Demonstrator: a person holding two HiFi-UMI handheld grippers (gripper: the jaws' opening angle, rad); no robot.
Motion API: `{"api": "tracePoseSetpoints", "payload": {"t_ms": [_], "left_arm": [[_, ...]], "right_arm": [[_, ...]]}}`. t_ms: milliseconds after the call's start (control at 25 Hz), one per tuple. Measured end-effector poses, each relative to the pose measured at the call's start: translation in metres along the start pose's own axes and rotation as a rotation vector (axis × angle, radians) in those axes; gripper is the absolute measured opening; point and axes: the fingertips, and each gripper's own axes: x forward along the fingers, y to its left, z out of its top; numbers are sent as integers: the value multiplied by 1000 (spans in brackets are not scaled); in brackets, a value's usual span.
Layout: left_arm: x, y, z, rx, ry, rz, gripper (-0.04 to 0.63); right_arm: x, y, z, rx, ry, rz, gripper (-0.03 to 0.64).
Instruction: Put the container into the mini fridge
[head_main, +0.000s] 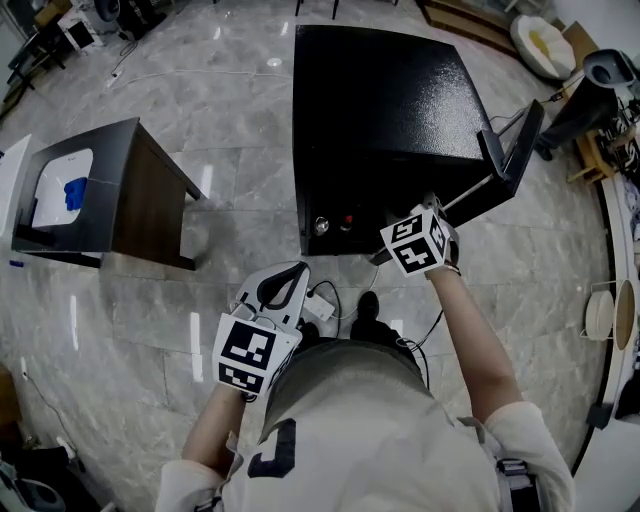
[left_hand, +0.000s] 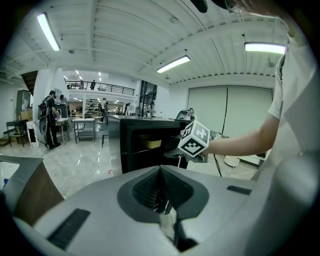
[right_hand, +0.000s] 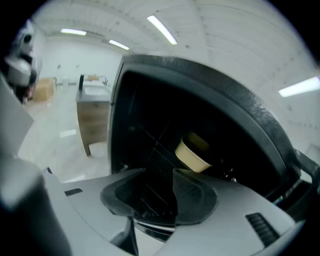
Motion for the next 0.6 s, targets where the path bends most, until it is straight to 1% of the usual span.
{"api": "tracePoseSetpoints", "payload": {"t_ms": [160, 280, 400, 520, 600], "left_arm": [[-14, 2, -3, 19, -6, -18, 57], [-23, 2, -7, 26, -9, -36, 57], [-30, -2, -9, 23, -16, -58, 57], [-33, -6, -12, 19, -21, -83, 57], [-33, -6, -14, 15, -22, -97, 57]], "right_arm": [[-33, 25, 29, 196, -120, 73, 158], [-58, 43, 48, 301, -196, 120, 158], [-86, 61, 62, 395, -248, 176, 158], [-121, 76, 76, 515, -317, 261, 158], [-143, 88, 88, 576, -372, 329, 158]]}}
